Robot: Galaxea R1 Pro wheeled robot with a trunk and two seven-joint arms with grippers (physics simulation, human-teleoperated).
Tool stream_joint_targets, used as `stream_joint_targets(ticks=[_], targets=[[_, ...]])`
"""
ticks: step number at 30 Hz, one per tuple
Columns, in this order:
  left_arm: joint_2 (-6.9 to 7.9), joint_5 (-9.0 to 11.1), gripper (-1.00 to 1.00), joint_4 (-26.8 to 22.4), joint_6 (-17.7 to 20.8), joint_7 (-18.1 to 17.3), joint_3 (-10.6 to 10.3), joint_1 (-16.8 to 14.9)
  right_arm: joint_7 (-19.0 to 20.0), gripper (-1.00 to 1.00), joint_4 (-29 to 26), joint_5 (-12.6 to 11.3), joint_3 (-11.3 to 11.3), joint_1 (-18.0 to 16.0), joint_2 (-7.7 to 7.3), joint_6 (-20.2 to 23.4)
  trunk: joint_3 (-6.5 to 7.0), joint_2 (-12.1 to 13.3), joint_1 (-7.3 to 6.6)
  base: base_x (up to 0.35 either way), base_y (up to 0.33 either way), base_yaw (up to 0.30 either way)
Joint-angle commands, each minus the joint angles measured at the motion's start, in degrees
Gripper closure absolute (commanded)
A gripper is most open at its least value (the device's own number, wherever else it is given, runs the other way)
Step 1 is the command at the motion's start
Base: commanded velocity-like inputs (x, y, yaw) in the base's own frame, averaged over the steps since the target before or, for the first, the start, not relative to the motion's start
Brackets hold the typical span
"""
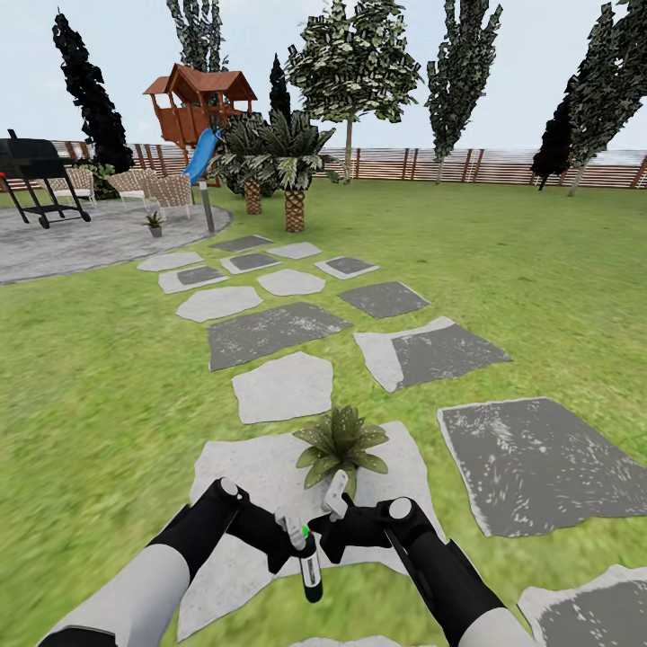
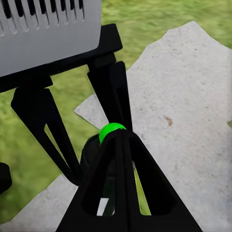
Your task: Pick up the pesticide atomizer in the garden and spray insectifuge to fully cover both potted plants in the garden.
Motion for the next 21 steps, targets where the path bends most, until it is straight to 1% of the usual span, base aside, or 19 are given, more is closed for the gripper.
stream_joint_targets(ticks=[1,14,15,16,21], targets=[[-0.02,-0.10,1.00,-0.13,0.60,-0.26,-0.01,0.00,0.24,1.00,-0.10,0.20,-0.03,-0.02,0.01,0.37,-0.05,-0.02,-0.01,0.000,0.000,0.000],[0.06,-0.06,1.00,-0.16,0.53,-0.33,-0.03,0.02,0.24,1.00,-0.08,0.20,-0.05,-0.02,0.01,0.37,-0.05,-0.02,-0.01,0.000,0.000,0.000],[0.06,-0.06,1.00,-0.16,0.55,-0.48,-0.03,0.00,0.22,1.00,-0.05,0.20,-0.08,-0.02,0.01,0.37,-0.05,-0.02,-0.01,0.000,0.000,0.000],[0.06,-0.06,1.00,-0.16,0.60,-1.56,-0.03,0.00,0.24,1.00,-0.02,0.20,-0.11,-0.02,-0.06,0.37,-0.05,-0.02,-0.01,0.000,0.000,0.000],[0.06,-0.06,1.00,-0.16,0.60,-1.73,-0.03,-0.03,0.21,1.00,-0.01,0.20,-0.12,-0.02,-0.07,0.37,-0.05,-0.02,-0.01,0.000,0.000,0.000]])
